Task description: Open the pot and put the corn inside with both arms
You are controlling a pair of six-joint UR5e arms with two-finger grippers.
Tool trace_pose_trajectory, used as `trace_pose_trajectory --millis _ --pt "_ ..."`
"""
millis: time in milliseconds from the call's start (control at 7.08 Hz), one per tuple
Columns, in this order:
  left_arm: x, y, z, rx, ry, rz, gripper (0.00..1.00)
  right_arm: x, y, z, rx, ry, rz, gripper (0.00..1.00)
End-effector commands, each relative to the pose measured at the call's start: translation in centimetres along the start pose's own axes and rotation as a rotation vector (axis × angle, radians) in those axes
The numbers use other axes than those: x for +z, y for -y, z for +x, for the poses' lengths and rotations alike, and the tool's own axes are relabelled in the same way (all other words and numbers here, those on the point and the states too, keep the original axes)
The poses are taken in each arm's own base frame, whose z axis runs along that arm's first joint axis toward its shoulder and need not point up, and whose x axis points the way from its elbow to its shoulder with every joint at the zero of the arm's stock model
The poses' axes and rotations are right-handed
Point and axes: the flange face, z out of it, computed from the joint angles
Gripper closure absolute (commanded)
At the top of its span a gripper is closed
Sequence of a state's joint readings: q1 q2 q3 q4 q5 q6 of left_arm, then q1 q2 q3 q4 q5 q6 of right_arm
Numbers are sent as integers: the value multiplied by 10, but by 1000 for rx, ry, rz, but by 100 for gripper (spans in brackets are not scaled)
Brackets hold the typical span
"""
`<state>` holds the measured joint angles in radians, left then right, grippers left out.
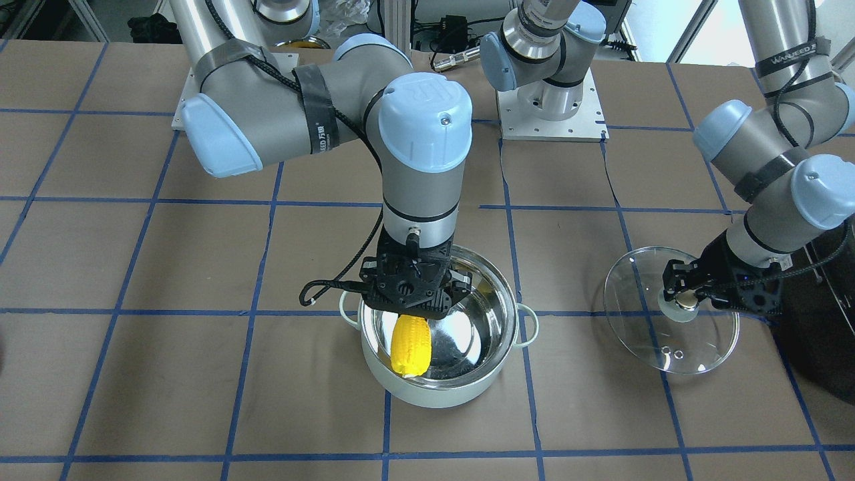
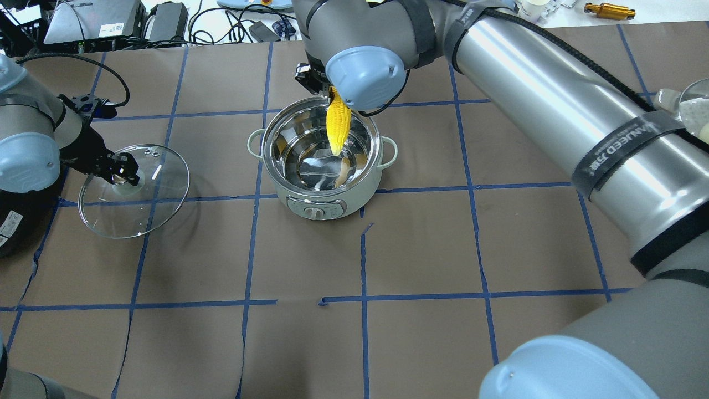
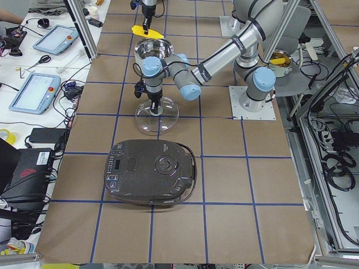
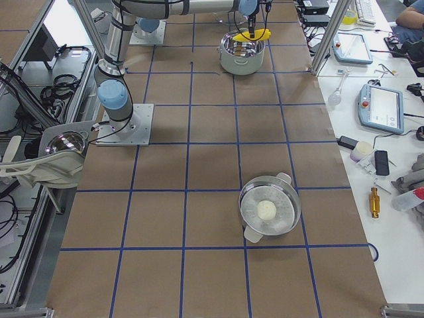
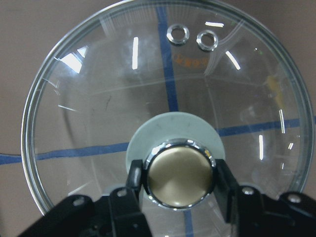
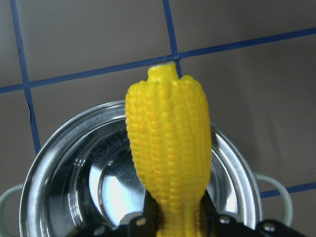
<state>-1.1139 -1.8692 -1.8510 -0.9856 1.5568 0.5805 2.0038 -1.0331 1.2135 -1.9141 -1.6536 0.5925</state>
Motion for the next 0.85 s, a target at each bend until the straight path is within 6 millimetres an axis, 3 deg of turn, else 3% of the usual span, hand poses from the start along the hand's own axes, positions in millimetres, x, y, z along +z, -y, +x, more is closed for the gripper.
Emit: trace_pose_trajectory --millis 0,141,282,424,565,706 --pt "10 1 -3 -30 2 0 84 33 -16 -21 -58 -18 -36 100" --pt "13 1 -3 -118 1 -5 84 33 -17 -21 -72 -19 -38 64" --pt "16 1 -3 -119 -2 -10 84 37 -18 -20 -73 -15 -31 7" --pt "17 1 -4 -118 -1 -11 84 40 -20 -20 -78 -6 -22 0" --pt "18 1 -3 -118 -2 -13 82 35 -18 -19 -93 -2 -16 0" --pt "19 0 -4 -115 0 -16 70 27 -14 -15 -98 4 -4 0"
